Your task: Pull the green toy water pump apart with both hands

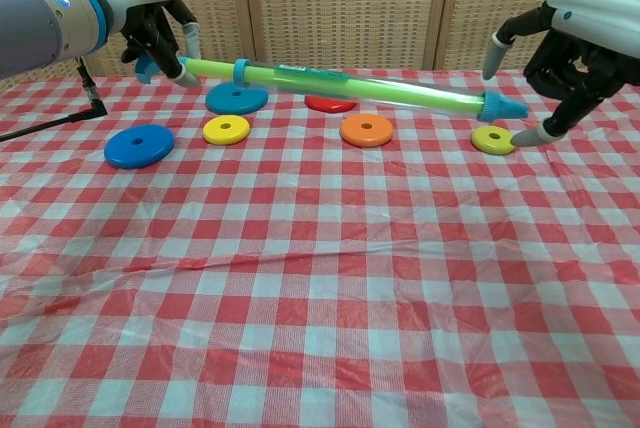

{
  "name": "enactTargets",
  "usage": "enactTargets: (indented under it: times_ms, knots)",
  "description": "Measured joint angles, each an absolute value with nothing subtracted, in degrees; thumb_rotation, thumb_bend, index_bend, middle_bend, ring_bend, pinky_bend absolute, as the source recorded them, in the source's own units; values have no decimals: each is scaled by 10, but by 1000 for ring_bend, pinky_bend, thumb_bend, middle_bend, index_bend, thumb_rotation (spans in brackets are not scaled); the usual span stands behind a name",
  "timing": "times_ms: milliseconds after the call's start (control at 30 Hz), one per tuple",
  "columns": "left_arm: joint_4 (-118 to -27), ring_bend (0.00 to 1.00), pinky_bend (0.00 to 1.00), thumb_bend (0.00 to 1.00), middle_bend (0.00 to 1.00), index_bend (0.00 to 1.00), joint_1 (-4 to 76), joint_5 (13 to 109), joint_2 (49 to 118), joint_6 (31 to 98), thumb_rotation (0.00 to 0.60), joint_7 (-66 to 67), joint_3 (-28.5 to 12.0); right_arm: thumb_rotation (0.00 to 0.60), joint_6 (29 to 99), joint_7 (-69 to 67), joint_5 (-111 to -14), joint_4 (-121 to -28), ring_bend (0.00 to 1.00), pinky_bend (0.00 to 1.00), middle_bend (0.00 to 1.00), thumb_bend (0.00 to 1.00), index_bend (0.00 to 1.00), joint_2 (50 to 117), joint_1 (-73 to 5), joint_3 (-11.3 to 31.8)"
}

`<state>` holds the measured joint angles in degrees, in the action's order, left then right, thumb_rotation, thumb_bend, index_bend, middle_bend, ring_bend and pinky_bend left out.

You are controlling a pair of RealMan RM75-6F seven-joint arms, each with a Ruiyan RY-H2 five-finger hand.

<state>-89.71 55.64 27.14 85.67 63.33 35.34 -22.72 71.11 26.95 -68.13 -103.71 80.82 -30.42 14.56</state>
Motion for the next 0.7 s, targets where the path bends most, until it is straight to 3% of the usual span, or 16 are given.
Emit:
enactTargets:
  times_ms: [700]
  knots:
    - [-919,906,770,571,946,860,558,268,847,636,600,339,-217,600,723,285,-669,-1030,903,487,937,288,416,830,-320,147]
